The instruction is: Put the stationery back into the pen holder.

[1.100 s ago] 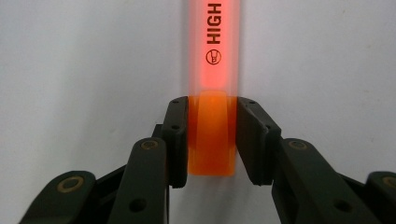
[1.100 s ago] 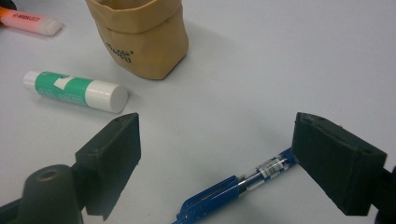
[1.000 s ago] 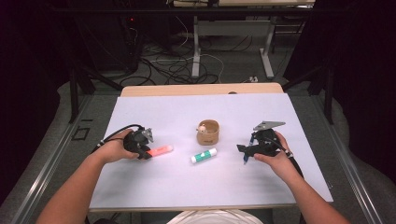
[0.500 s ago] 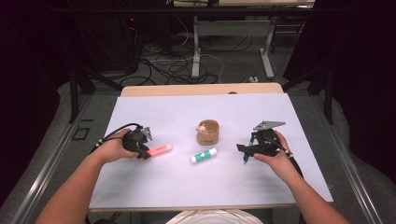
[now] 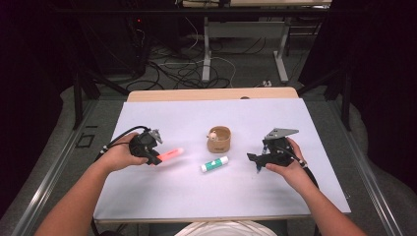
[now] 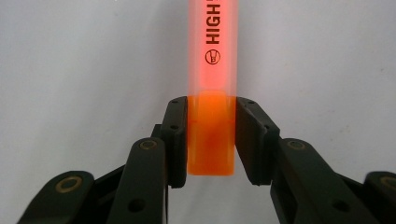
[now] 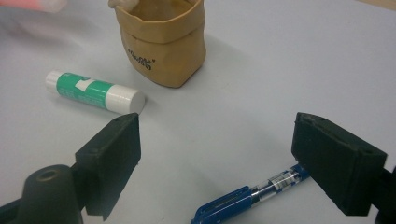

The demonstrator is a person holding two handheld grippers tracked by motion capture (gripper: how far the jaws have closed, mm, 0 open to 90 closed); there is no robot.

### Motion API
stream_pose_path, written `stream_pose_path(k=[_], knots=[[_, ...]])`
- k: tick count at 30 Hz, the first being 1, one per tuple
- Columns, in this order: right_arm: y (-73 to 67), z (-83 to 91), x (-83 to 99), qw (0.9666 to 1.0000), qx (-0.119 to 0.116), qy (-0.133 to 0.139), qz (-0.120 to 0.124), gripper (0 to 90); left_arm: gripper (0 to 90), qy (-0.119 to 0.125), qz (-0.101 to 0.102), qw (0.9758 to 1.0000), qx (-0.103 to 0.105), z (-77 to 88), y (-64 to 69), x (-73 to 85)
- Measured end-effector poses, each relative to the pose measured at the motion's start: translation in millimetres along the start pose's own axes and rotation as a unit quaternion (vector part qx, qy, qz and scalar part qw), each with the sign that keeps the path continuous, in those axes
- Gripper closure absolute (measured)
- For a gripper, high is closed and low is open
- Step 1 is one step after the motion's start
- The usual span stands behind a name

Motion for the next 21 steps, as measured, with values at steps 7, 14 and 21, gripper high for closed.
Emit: stream_pose_path(k=[7,14,21], knots=[[-1.6,1.1,-3.4,0.9998,0.006,0.009,0.014,15.2,66.5,0.01,0.012,0.9999,0.007,7.5,8.1,-12.5],[-3.7,1.7,-7.1,0.9997,0.006,0.006,0.023,15.1,66.5,0.012,0.014,0.9998,0.01,16.8,12.0,-26.8],[-9.8,0.9,-16.6,0.9985,0.009,0.0,0.053,15.2,66.5,0.005,0.016,0.9997,0.02,22.7,18.5,-40.6]])
Point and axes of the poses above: each handheld gripper's, and its own axes: z roughly backward along the jaws, x roughly out of its underside, y roughly to its right, the point moved 3 cm from there along -z, roughly forward along the jaws, and after that the axes turned 6 degrees about -x, right-handed, at the moved point
